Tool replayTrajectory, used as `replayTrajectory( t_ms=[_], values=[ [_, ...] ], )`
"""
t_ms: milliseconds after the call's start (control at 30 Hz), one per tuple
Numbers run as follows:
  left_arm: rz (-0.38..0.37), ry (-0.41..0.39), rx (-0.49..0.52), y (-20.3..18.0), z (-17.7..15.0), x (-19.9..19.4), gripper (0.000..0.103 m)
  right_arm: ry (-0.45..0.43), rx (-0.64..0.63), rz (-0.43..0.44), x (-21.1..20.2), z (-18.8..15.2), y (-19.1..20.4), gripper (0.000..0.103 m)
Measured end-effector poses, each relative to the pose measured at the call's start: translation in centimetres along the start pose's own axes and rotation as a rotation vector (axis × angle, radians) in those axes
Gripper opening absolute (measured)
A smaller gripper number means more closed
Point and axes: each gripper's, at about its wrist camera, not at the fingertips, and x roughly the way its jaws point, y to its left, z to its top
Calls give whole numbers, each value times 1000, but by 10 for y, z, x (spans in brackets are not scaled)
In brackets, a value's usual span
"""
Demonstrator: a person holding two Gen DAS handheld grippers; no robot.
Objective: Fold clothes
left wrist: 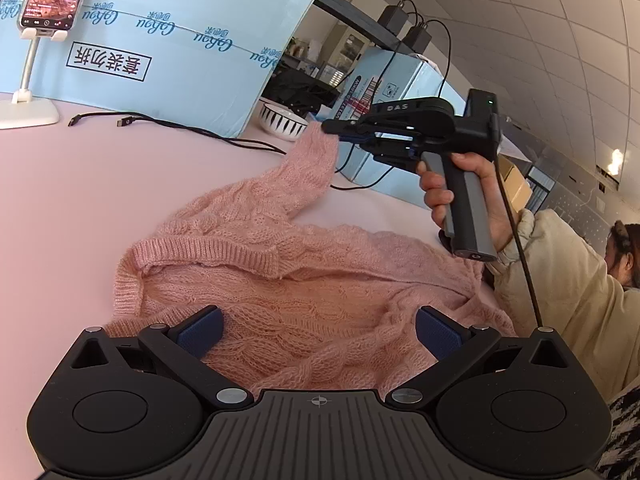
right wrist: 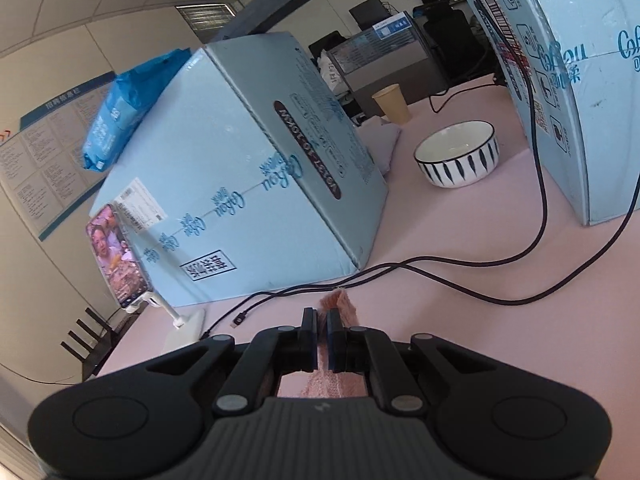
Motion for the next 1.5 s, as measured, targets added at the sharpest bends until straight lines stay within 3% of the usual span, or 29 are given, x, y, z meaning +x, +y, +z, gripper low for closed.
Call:
replayTrajectory(
  t_ms=[167,300,433,533,600,700,767,833,867,900,967,1000,1067,1167,1233,1267,1367,1433,1467,1500],
  values=[
    [51,-197,7,-5,-8,-38,103,-92,-167,160,-57,-14,38,5],
    [122,-195,-50,4,-9,-47,103,-74,-363,354,-108,-37,68,5],
    [137,-198,-111,18,-11,-58,103,2,-519,439,-132,-66,82,5],
    [154,-213,-151,27,-10,-66,103,110,-613,451,-137,-91,87,5],
    [173,-217,-167,32,-9,-70,103,217,-685,407,-135,-113,90,6],
    [192,-224,-167,34,-7,-74,103,378,-800,312,-127,-144,97,17],
    [197,-227,-165,34,-7,-77,103,415,-841,305,-130,-154,101,26],
    [200,-228,-160,33,-8,-78,103,372,-810,366,-145,-144,105,30],
    [201,-226,-157,32,-8,-79,103,337,-769,405,-151,-136,105,37],
    [202,-224,-155,31,-9,-79,103,287,-690,460,-157,-127,102,53],
    [203,-217,-152,30,-10,-78,103,261,-550,552,-159,-112,97,68],
    [201,-213,-152,29,-10,-77,103,249,-480,596,-160,-104,94,68],
    [197,-207,-151,28,-11,-75,103,309,-429,631,-141,-99,93,69],
    [196,-197,-149,26,-13,-74,103,411,-480,445,-105,-118,94,69],
    [200,-189,-155,27,-14,-73,103,505,-454,374,-83,-134,87,69],
    [204,-183,-161,27,-14,-73,103,529,-430,362,-77,-136,85,69],
    [222,-167,-178,28,-13,-73,103,456,-394,385,-88,-126,85,71],
    [214,-156,-180,28,-13,-74,103,380,-375,435,-103,-118,86,81],
    [205,-145,-181,29,-13,-75,103,368,-372,462,-105,-115,86,88],
    [196,-130,-185,29,-12,-75,103,404,-381,428,-99,-122,86,91]
  ],
)
